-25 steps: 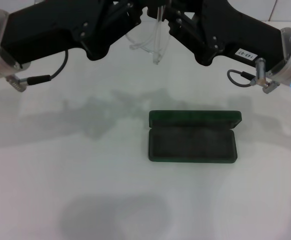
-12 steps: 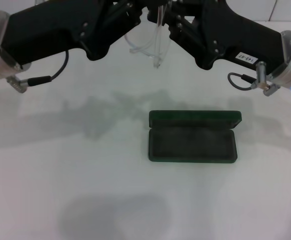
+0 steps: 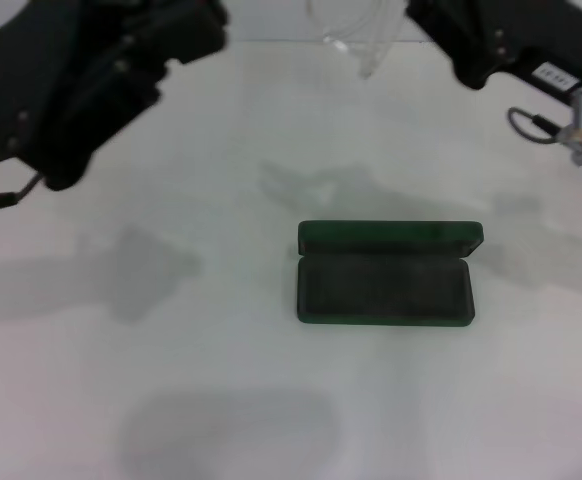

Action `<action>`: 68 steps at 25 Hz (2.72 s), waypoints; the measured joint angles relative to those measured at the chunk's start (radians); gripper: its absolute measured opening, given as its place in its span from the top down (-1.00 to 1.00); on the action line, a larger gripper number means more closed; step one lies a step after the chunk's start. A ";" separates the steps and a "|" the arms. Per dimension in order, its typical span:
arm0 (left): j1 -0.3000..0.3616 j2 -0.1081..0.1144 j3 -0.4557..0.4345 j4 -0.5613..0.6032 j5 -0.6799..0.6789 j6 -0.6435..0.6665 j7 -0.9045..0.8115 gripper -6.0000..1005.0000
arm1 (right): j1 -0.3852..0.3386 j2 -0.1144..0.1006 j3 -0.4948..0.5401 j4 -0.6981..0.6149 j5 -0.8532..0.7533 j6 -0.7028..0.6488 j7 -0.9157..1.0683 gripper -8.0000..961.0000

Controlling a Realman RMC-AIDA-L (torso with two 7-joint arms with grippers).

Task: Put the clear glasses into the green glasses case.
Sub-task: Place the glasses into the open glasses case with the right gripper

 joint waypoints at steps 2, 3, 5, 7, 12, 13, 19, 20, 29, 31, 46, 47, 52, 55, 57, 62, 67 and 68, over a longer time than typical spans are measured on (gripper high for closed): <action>0.022 0.009 -0.001 -0.005 -0.013 0.000 -0.001 0.81 | -0.029 -0.011 0.010 -0.049 -0.003 0.000 0.005 0.72; 0.032 0.012 -0.005 -0.005 -0.015 0.000 -0.001 0.81 | -0.044 -0.018 0.011 -0.077 -0.004 0.000 0.011 0.72; 0.045 0.015 -0.024 -0.012 -0.015 0.000 -0.005 0.81 | -0.083 -0.041 0.012 -0.146 -0.005 0.009 0.036 0.72; 0.052 0.020 -0.059 -0.034 -0.008 0.000 -0.012 0.81 | -0.115 -0.067 0.012 -0.205 -0.008 0.020 0.080 0.72; 0.064 0.049 -0.131 -0.121 -0.001 -0.001 -0.010 0.81 | -0.179 -0.131 0.065 -0.404 -0.132 0.060 0.266 0.72; 0.066 0.057 -0.148 -0.144 0.003 -0.004 -0.007 0.81 | -0.185 -0.134 0.103 -0.478 -0.206 0.079 0.335 0.72; 0.069 0.078 -0.278 -0.198 0.088 -0.034 -0.009 0.81 | -0.194 -0.082 0.263 -0.971 -0.764 0.179 0.810 0.71; 0.070 0.078 -0.298 -0.198 0.104 -0.041 -0.011 0.81 | -0.184 -0.073 0.271 -1.032 -0.842 0.176 0.877 0.71; 0.101 0.112 -0.400 -0.192 0.186 -0.113 -0.034 0.81 | 0.123 -0.016 0.275 -1.255 -1.380 -0.167 1.404 0.71; 0.101 0.114 -0.401 -0.192 0.202 -0.156 -0.046 0.81 | 0.186 -0.004 0.271 -1.245 -1.442 -0.245 1.459 0.71; 0.155 0.075 -0.430 -0.202 0.239 -0.207 -0.028 0.81 | 0.262 0.017 -0.266 -1.038 -1.795 -0.066 1.544 0.70; 0.160 0.071 -0.431 -0.203 0.243 -0.207 -0.019 0.81 | 0.262 0.017 -0.296 -1.030 -1.800 -0.046 1.554 0.70; 0.174 0.067 -0.432 -0.212 0.256 -0.208 -0.003 0.81 | 0.258 0.017 -0.456 -1.031 -1.810 0.053 1.635 0.70; 0.178 0.067 -0.430 -0.209 0.256 -0.204 -0.002 0.81 | 0.269 0.017 -0.541 -1.036 -1.833 0.105 1.702 0.70; 0.177 0.067 -0.426 -0.210 0.257 -0.204 0.003 0.81 | 0.275 0.017 -0.585 -1.034 -1.851 0.135 1.739 0.70; 0.178 0.066 -0.425 -0.213 0.259 -0.204 0.018 0.81 | 0.281 0.017 -0.635 -1.026 -1.885 0.180 1.802 0.70; 0.176 0.066 -0.425 -0.213 0.262 -0.204 0.020 0.81 | 0.281 0.017 -0.657 -1.017 -1.891 0.196 1.821 0.70; 0.175 0.065 -0.425 -0.213 0.263 -0.204 0.020 0.81 | 0.282 0.017 -0.662 -1.016 -1.893 0.199 1.823 0.70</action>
